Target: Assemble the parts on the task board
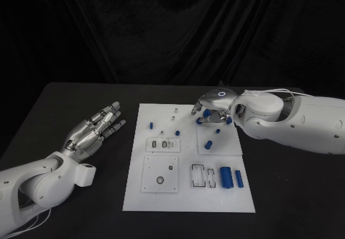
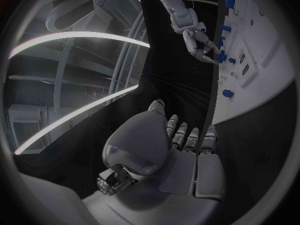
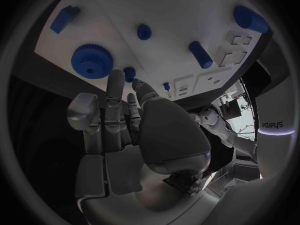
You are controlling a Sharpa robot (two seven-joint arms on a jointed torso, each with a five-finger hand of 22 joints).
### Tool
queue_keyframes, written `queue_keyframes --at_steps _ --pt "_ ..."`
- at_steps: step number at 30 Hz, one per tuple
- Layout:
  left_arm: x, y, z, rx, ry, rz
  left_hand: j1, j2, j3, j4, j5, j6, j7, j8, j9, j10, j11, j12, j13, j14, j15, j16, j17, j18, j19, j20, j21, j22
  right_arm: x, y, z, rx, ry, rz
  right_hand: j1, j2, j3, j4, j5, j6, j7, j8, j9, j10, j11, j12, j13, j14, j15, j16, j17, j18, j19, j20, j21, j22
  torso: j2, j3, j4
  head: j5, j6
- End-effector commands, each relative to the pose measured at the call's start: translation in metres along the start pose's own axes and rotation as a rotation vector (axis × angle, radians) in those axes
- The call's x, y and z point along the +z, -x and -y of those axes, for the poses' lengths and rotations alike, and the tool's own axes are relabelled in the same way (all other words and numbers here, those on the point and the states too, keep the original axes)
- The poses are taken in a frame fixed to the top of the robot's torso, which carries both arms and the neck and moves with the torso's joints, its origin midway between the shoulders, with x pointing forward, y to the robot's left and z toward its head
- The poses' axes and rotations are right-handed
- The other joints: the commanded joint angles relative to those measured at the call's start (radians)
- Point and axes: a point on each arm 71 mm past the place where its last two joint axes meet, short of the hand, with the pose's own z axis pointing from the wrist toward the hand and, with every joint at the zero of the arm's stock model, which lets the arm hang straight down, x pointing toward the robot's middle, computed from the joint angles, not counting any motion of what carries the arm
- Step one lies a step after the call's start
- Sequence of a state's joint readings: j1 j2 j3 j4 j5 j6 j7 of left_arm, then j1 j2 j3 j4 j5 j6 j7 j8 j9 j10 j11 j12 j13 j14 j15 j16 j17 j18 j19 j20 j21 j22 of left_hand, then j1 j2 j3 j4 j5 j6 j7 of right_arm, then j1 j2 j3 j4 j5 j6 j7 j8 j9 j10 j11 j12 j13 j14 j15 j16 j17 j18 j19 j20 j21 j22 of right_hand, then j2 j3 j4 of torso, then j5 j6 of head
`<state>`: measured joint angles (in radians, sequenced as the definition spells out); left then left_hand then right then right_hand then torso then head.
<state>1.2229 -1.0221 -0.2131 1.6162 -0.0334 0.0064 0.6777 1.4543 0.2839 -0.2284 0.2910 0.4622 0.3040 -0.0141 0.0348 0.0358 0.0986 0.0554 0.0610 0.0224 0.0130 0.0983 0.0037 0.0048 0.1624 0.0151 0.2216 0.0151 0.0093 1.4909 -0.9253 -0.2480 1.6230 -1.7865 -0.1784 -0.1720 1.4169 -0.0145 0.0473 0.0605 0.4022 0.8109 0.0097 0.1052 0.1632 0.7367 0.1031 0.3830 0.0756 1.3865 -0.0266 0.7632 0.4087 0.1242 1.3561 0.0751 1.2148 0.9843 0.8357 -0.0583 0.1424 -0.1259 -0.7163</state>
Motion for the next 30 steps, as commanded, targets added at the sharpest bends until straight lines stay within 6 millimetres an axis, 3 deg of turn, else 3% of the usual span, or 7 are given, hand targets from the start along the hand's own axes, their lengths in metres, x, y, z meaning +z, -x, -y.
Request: queue_keyframes --at_steps 1,5,13,19,22,30 --pt "-0.001 -0.001 0.015 -0.012 -0.203 -0.018 0.011 -0.001 -0.004 -0.001 0.004 0.001 0.001 0.005 0.001 -0.001 0.008 0.005 0.001 0.002 0.006 0.003 0.001 0.019 0.003 -0.002 0.002 0.001 -0.004 0.002 -0.001 -0.003 0.006 0.04 -0.01 -0.011 0.015 0.003 0.023 0.009 0.002 -0.003 0.005 0.006 0.001 -0.006 0.002 -0.001 0.005 0.006 0.003 -0.01 -0.003 0.007 0.007 0.004 0.007 -0.0029 0.0042 0.001 -0.002" --pt "0.0 -0.001 0.015 -0.014 -0.2 -0.02 0.014 0.0 -0.003 -0.001 0.004 -0.002 0.0 0.004 0.001 -0.003 0.011 0.006 0.001 0.003 0.012 0.004 0.002 0.019 0.006 0.003 0.004 0.002 -0.007 0.002 0.0 0.002 0.009 0.058 -0.024 -0.021 0.039 0.007 0.063 0.012 0.002 -0.007 0.013 0.002 0.002 -0.013 0.003 -0.001 0.006 0.009 0.009 -0.01 -0.004 0.008 0.008 0.009 0.012 -0.0052 0.0049 0.0 0.0" --pt "0.001 0.0 0.014 -0.017 -0.195 -0.025 0.019 0.0 -0.001 -0.003 0.007 -0.004 -0.001 0.003 0.001 -0.003 0.013 0.006 0.001 0.005 0.019 0.005 0.002 0.019 0.007 0.01 0.006 0.002 -0.01 0.0 0.004 0.001 0.0 0.046 -0.035 -0.047 0.104 0.0 0.161 0.02 0.002 -0.013 0.03 0.007 -0.001 -0.018 0.007 -0.005 0.003 0.016 0.019 -0.011 -0.004 0.005 0.013 0.025 0.007 -0.0057 0.0058 -0.004 -0.005" --pt "0.001 0.001 0.013 -0.019 -0.19 -0.028 0.027 -0.001 0.003 -0.006 0.014 -0.004 0.0 0.004 0.001 -0.003 0.016 0.007 0.001 0.006 0.022 0.005 0.002 0.019 0.008 0.013 0.006 0.002 -0.008 -0.004 0.008 -0.003 0.001 0.03 -0.028 -0.055 0.144 -0.013 0.147 0.021 0.001 -0.015 0.042 0.015 -0.004 -0.016 0.011 -0.013 0.002 0.014 0.023 -0.01 -0.01 0.004 0.01 0.026 0.008 -0.0072 0.0041 -0.009 -0.008" --pt "0.002 0.001 0.012 -0.022 -0.186 -0.031 0.049 -0.003 0.016 -0.014 0.033 0.011 0.021 0.007 0.003 -0.003 0.015 0.009 0.001 0.006 0.023 0.005 0.002 0.019 0.008 0.016 0.006 0.002 -0.006 -0.008 0.01 0.006 -0.003 0.018 -0.033 -0.061 0.162 -0.015 0.135 0.031 0.002 -0.01 0.052 0.024 -0.005 -0.011 0.015 -0.011 0.0 0.019 0.027 -0.011 -0.011 0.003 0.01 0.03 0.008 -0.0077 0.0046 -0.01 -0.009" --pt "0.002 0.001 0.012 -0.026 -0.179 -0.036 0.058 -0.005 0.022 -0.018 0.043 0.007 0.019 0.006 0.002 -0.004 0.017 0.009 0.001 0.007 0.026 0.005 0.003 0.019 0.008 0.018 0.007 0.002 -0.007 -0.016 0.01 0.032 0.003 0.008 -0.048 -0.071 0.184 -0.013 0.106 0.04 0.006 -0.005 0.071 0.04 -0.006 -0.002 0.024 -0.007 0.0 0.028 0.035 -0.012 -0.01 0.003 0.012 0.037 0.009 -0.0092 0.0017 0.0 -0.011"
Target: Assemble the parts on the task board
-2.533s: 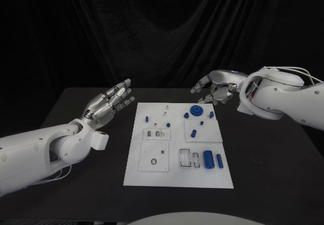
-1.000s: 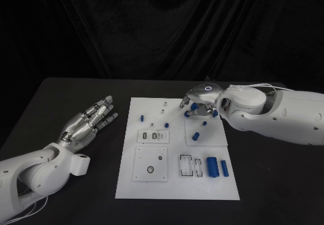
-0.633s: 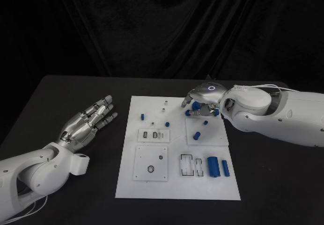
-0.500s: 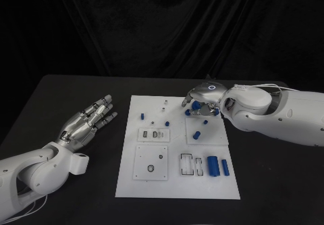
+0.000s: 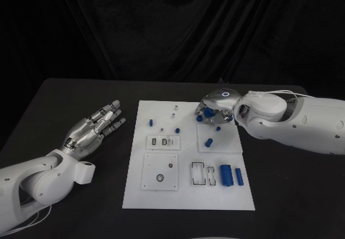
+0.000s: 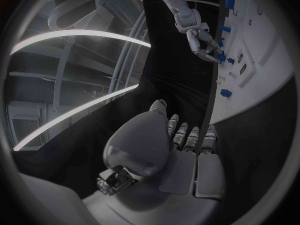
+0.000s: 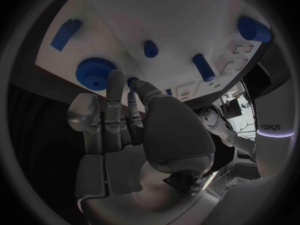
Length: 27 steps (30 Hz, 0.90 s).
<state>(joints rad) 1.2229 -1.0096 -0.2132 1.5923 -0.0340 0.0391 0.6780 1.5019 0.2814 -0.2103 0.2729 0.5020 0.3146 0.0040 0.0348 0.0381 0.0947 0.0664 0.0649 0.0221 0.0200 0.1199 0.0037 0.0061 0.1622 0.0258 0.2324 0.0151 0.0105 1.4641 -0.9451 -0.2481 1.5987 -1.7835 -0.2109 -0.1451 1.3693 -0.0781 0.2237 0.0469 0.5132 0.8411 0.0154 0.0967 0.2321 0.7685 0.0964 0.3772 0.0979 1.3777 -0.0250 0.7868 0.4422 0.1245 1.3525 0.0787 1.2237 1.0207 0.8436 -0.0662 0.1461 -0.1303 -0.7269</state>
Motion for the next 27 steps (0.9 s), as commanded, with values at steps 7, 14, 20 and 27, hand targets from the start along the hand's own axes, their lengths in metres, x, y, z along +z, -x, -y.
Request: queue_keyframes --at_steps 7,14,20,27 --pt "-0.0004 -0.0003 0.0128 -0.014 -0.175 -0.02 0.015 -0.004 0.007 -0.002 0.007 -0.01 -0.004 0.004 -0.001 -0.002 0.008 0.004 0.001 0.0 0.009 0.006 0.001 0.019 -0.002 0.01 0.007 0.001 -0.001 -0.003 -0.0038 0.021 0.027 0.009 -0.007 -0.013 0.015 0.001 -0.025 0.004 -0.004 0.001 0.01 0.011 -0.001 0.008 0.006 0.003 -0.002 0.01 0.006 -0.011 -0.008 -0.002 0.001 0.0 0.001 -0.0021 0.0026 -0.002 -0.003" --pt "0.0002 0.0004 0.0123 -0.015 -0.172 -0.021 0.018 -0.005 0.009 -0.004 0.009 -0.013 -0.007 0.004 -0.001 -0.003 0.01 0.004 0.001 0.001 0.011 0.006 0.002 0.019 -0.001 0.012 0.007 0.001 -0.0003 -0.004 -0.0027 0.021 0.024 0.007 -0.008 -0.017 0.026 -0.002 -0.031 -0.019 -0.006 -0.011 0.015 0.009 -0.003 0.01 0.011 0.001 -0.004 0.014 0.01 -0.011 -0.009 -0.003 -0.001 0.001 0.001 -0.0023 0.0011 0.0 -0.004" --pt "0.0004 0.0012 0.012 -0.014 -0.169 -0.021 0.02 -0.005 0.011 -0.006 0.012 -0.015 -0.007 0.003 -0.001 -0.004 0.01 0.003 0.001 0.001 0.013 0.006 0.002 0.018 -0.001 0.013 0.007 0.001 0.0011 -0.0044 -0.0025 0.02 0.022 0.003 -0.012 -0.016 0.034 -0.001 -0.054 -0.025 -0.006 -0.013 0.024 0.014 -0.003 0.016 0.017 0.0 -0.004 0.017 0.014 -0.012 -0.008 -0.003 0.0 0.006 0.001 -0.0032 0.0005 0.0 -0.006" --pt "0.0015 0.0014 0.0112 -0.016 -0.166 -0.024 0.022 -0.005 0.013 -0.007 0.014 -0.016 -0.005 0.003 -0.001 -0.004 0.011 0.003 0.001 0.001 0.015 0.006 0.002 0.018 -0.001 0.014 0.008 0.002 0.0046 -0.0058 -0.0034 0.018 0.025 0.0 -0.006 -0.008 0.058 -0.004 -0.059 0.002 -0.006 0.004 0.045 0.036 -0.004 0.029 0.027 0.009 -0.005 0.04 0.039 -0.014 -0.002 -0.003 0.007 0.021 0.001 -0.0033 0.0018 -0.002 -0.008"
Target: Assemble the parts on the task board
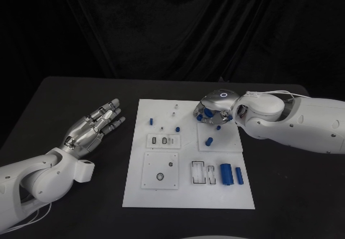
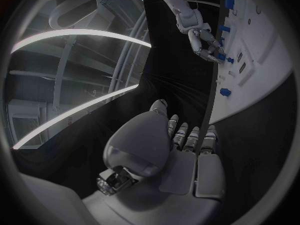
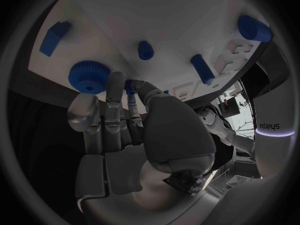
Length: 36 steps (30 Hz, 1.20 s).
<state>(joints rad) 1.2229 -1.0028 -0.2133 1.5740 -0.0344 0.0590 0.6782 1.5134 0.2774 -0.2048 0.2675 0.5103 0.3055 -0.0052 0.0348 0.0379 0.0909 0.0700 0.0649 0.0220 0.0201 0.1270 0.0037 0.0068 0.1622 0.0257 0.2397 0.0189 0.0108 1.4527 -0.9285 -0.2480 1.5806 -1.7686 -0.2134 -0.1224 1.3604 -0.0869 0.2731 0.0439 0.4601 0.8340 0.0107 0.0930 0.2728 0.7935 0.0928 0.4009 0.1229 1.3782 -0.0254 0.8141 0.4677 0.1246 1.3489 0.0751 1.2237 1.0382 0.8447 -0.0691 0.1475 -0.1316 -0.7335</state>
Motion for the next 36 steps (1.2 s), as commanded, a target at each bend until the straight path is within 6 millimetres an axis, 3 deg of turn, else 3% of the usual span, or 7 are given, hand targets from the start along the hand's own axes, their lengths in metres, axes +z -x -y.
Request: queue_keyframes --at_steps 1,5,9,14,17,28,36 --pt "0.0 -0.002 0.012 -0.012 -0.166 -0.017 0.01 -0.001 0.007 -0.002 0.005 -0.007 0.004 0.003 -0.001 -0.001 0.007 0.003 0.001 0.001 0.008 0.006 0.001 0.018 -0.001 0.007 0.004 0.001 0.001 -0.001 0.0 0.001 0.005 0.008 0.006 0.004 0.02 -0.003 -0.007 0.02 -0.001 0.015 0.013 0.024 -0.002 0.01 0.005 0.018 -0.005 0.041 0.051 -0.015 0.004 0.0 0.009 0.008 0.0 -0.0004 0.0004 -0.001 -0.001" --pt "0.0 -0.001 0.012 -0.013 -0.164 -0.018 0.012 -0.001 0.009 -0.004 0.007 -0.005 0.007 0.003 -0.001 -0.001 0.007 0.003 0.001 0.001 0.01 0.006 0.001 0.018 -0.001 0.008 0.004 0.001 0.002 -0.001 0.0 0.002 0.01 0.015 0.018 0.014 0.055 -0.009 -0.056 0.059 0.011 0.047 0.046 0.087 -0.013 0.02 0.01 0.031 -0.01 0.086 0.11 -0.02 0.017 -0.004 0.03 0.042 0.0 -0.0005 0.0002 0.002 -0.001" --pt "0.0 -0.001 0.012 -0.012 -0.163 -0.018 0.014 -0.001 0.011 -0.005 0.007 -0.004 0.009 0.004 0.0 -0.001 0.007 0.003 0.001 0.002 0.011 0.006 0.001 0.018 0.0 0.009 0.004 0.002 0.002 0.0 -0.001 0.004 0.021 0.033 0.019 0.017 0.061 -0.01 -0.061 0.093 0.021 0.073 0.069 0.124 -0.024 0.026 0.013 0.04 -0.017 0.115 0.148 -0.025 0.029 -0.009 0.049 0.072 0.0 -0.001 0.0005 0.005 -0.001" --pt "0.001 0.0 0.011 -0.012 -0.161 -0.018 0.016 -0.001 0.013 -0.007 0.009 -0.003 0.012 0.004 0.0 -0.001 0.006 0.003 0.001 0.002 0.012 0.007 0.001 0.018 0.001 0.011 0.005 0.002 0.003 0.002 -0.003 0.007 0.04 0.064 0.022 0.026 0.06 -0.012 -0.079 0.15 0.035 0.127 0.127 0.203 -0.05 0.032 0.019 0.06 -0.035 0.171 0.227 -0.035 0.05 -0.026 0.084 0.126 0.0 -0.0011 0.0008 0.005 -0.001" --pt "0.001 0.0 0.011 -0.012 -0.161 -0.019 0.017 -0.001 0.015 -0.009 0.011 -0.002 0.013 0.005 0.0 -0.001 0.005 0.003 0.001 0.003 0.013 0.007 0.001 0.018 0.001 0.012 0.005 0.002 0.002 0.004 -0.004 0.01 0.047 0.088 0.029 0.03 0.061 -0.016 -0.088 0.158 0.042 0.14 0.148 0.225 -0.057 0.028 0.02 0.064 -0.04 0.185 0.249 -0.037 0.054 -0.031 0.093 0.14 0.0 -0.0013 0.0019 0.004 0.001" --pt "0.0 0.002 0.012 -0.009 -0.16 -0.014 0.021 -0.001 0.018 -0.013 0.014 -0.001 0.015 0.005 0.0 -0.001 0.005 0.003 0.001 0.004 0.016 0.007 0.002 0.018 0.002 0.014 0.006 0.003 0.003 0.026 -0.007 0.031 0.044 0.158 0.03 0.029 0.054 -0.013 -0.105 0.167 0.057 0.157 0.183 0.262 -0.062 0.013 0.02 0.068 -0.043 0.2 0.276 -0.041 0.059 -0.035 0.105 0.162 0.0 -0.0022 -0.0012 0.021 0.004" --pt "0.002 0.001 0.01 -0.009 -0.159 -0.017 0.022 -0.002 0.02 -0.014 0.015 -0.001 0.015 0.005 0.0 0.0 0.005 0.004 0.001 0.005 0.016 0.008 0.002 0.018 0.003 0.015 0.007 0.003 0.026 0.044 -0.015 0.031 0.058 0.142 0.026 0.027 0.051 -0.005 -0.119 0.156 0.054 0.153 0.195 0.261 -0.059 -0.01 0.014 0.068 -0.041 0.205 0.288 -0.043 0.059 -0.034 0.109 0.171 0.0 -0.0029 0.0013 0.02 0.009"
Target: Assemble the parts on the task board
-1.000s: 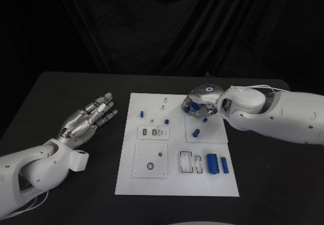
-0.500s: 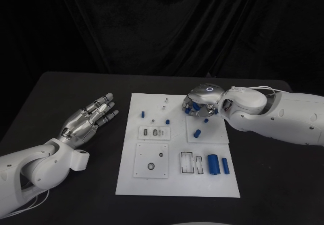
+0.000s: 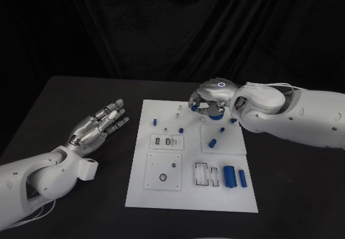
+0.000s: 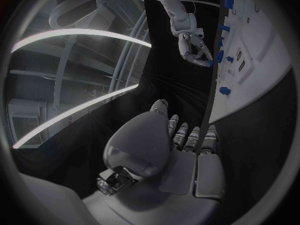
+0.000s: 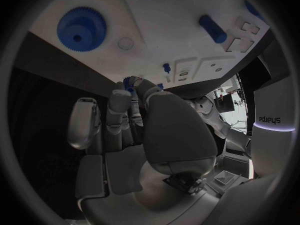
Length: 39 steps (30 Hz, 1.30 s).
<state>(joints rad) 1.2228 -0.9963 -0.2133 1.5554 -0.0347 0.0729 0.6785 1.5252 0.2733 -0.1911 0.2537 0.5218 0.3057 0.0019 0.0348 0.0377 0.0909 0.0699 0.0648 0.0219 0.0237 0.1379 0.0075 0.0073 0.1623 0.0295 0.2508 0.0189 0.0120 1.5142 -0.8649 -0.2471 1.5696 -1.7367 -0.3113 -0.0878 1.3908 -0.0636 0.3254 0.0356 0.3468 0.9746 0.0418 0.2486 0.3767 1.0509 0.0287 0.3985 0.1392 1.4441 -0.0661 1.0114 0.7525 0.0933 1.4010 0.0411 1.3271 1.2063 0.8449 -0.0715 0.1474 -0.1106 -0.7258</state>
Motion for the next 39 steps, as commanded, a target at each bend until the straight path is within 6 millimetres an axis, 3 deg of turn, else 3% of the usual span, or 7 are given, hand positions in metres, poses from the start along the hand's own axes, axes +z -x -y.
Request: queue_keyframes --at_steps 1,7,17,24,28,39 --pt "0.001 -0.003 0.011 -0.01 -0.159 -0.016 0.01 0.002 0.006 -0.001 0.004 -0.001 0.007 0.005 0.001 0.0 0.005 0.004 0.001 0.001 0.005 0.004 0.002 0.018 -0.001 0.004 0.007 0.002 0.011 0.001 0.001 0.028 -0.014 -0.014 -0.004 0.004 0.0 0.004 -0.006 0.009 0.023 -0.007 0.092 0.003 0.006 -0.014 -0.004 0.001 0.0 0.009 0.006 -0.011 0.007 0.001 0.006 0.004 -0.001 -0.0009 0.0018 -0.001 0.001" --pt "0.003 -0.004 0.01 -0.013 -0.159 -0.021 0.011 0.002 0.008 -0.002 0.005 -0.002 0.007 0.005 0.0 -0.001 0.005 0.004 0.001 0.001 0.006 0.004 0.002 0.018 -0.001 0.005 0.007 0.002 0.031 0.002 -0.002 0.025 -0.004 -0.018 -0.006 0.001 0.001 0.008 -0.014 -0.007 0.025 -0.018 0.094 0.003 0.011 -0.028 -0.007 0.002 0.005 0.019 0.023 -0.013 0.008 0.004 0.011 0.014 0.0 0.0004 0.0013 0.004 -0.001" --pt "0.003 -0.005 0.01 -0.013 -0.159 -0.021 0.012 0.002 0.008 -0.003 0.005 -0.002 0.007 0.005 0.0 0.0 0.006 0.004 0.001 0.001 0.006 0.004 0.002 0.018 -0.001 0.005 0.007 0.001 0.049 0.0 -0.005 0.027 0.0 -0.028 -0.005 -0.001 0.003 0.01 -0.015 -0.018 0.027 -0.027 0.094 0.006 0.013 -0.036 -0.008 0.005 0.007 0.033 0.044 -0.016 0.012 0.007 0.019 0.027 0.0 0.0003 0.0034 -0.003 0.001" --pt "0.004 -0.006 0.009 -0.014 -0.161 -0.023 0.013 0.001 0.009 -0.004 0.006 -0.002 0.006 0.005 0.001 0.0 0.006 0.004 0.001 -0.001 0.005 0.003 0.001 0.018 -0.003 0.004 0.005 0.0 0.055 -0.003 -0.007 0.025 -0.001 -0.05 -0.004 -0.003 0.005 0.011 -0.015 -0.025 0.027 -0.034 0.095 0.003 0.016 -0.046 -0.01 0.002 0.01 0.032 0.043 -0.016 0.011 0.009 0.02 0.03 0.0 0.0001 0.0047 -0.007 0.002" --pt "0.005 -0.005 0.009 -0.013 -0.16 -0.023 0.013 0.0 0.01 -0.005 0.006 -0.001 0.007 0.005 0.001 0.0 0.007 0.004 0.001 -0.001 0.004 0.003 0.001 0.018 -0.003 0.004 0.004 0.0 0.057 -0.006 -0.008 0.026 -0.003 -0.065 -0.004 -0.004 0.007 0.013 -0.015 -0.029 0.027 -0.039 0.095 0.0 0.019 -0.053 -0.011 -0.001 0.013 0.03 0.041 -0.016 0.01 0.011 0.02 0.03 0.0 0.0 0.0007 -0.007 0.003" --pt "0.005 -0.006 0.009 -0.015 -0.159 -0.026 0.013 0.0 0.01 -0.005 0.006 -0.002 0.007 0.005 0.001 -0.001 0.007 0.004 0.001 -0.001 0.003 0.003 0.001 0.018 -0.003 0.004 0.005 0.001 0.059 -0.013 -0.007 0.025 -0.02 -0.095 -0.003 -0.007 0.01 0.014 -0.014 -0.03 0.025 -0.044 0.097 -0.011 0.026 -0.07 -0.014 -0.004 0.024 0.033 0.049 -0.017 0.008 0.02 0.021 0.034 0.0 -0.0001 0.0004 -0.005 -0.003"
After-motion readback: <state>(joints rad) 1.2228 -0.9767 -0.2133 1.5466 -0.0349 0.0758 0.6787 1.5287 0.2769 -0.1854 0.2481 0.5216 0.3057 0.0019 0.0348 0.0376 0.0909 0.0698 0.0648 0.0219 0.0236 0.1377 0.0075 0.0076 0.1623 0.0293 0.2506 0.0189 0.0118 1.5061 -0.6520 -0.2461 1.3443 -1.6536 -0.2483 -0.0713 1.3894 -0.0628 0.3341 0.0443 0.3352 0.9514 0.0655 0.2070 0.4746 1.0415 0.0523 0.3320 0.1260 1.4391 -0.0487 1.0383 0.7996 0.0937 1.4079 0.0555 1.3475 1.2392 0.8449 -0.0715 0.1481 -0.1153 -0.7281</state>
